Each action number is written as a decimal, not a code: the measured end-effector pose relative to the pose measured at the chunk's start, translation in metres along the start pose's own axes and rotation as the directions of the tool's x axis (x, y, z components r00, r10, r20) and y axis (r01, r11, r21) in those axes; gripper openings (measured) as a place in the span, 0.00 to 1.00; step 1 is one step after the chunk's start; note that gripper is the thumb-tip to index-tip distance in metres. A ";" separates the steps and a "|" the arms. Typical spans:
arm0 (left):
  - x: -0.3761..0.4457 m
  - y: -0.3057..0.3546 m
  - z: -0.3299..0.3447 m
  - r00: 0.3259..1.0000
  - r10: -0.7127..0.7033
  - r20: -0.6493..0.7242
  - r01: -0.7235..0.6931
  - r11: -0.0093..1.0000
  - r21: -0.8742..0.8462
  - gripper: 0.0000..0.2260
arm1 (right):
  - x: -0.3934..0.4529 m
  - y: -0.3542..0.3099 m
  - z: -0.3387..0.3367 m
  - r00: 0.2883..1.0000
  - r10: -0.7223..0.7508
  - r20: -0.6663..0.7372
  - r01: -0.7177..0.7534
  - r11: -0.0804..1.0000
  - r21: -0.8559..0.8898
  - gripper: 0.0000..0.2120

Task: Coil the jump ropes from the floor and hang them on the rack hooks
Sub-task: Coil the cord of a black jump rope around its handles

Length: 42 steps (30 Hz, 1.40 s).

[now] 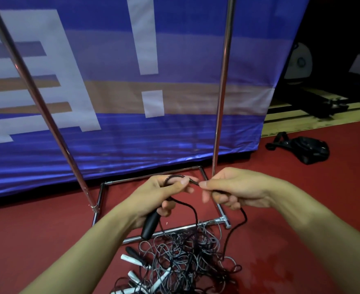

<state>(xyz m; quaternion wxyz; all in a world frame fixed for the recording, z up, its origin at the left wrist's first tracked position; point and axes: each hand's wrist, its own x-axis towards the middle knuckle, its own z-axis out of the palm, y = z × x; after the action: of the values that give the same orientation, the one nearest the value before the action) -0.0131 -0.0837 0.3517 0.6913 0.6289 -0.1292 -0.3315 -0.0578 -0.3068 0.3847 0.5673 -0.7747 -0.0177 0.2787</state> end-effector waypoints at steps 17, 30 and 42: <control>0.016 -0.006 0.004 0.989 0.119 0.082 -0.143 0.896 0.420 0.09 | 0.013 -0.002 -0.011 0.994 -0.095 -0.058 0.088 0.989 -0.121 0.18; 0.009 0.009 0.004 0.974 0.193 0.117 -0.223 0.739 0.636 0.07 | 0.011 0.007 -0.010 0.993 -0.116 0.033 0.118 0.988 -0.100 0.16; 0.007 0.003 -0.023 0.978 0.203 -0.043 -0.135 0.778 0.614 0.24 | 0.006 0.019 -0.027 0.995 -0.089 -0.044 0.083 0.987 -0.135 0.15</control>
<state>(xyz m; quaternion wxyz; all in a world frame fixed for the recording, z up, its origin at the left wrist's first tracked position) 0.0070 -0.0704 0.3490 0.4854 0.8200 -0.2477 -0.1752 -0.0461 -0.3351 0.3710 0.5263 -0.8159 -0.0555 0.2329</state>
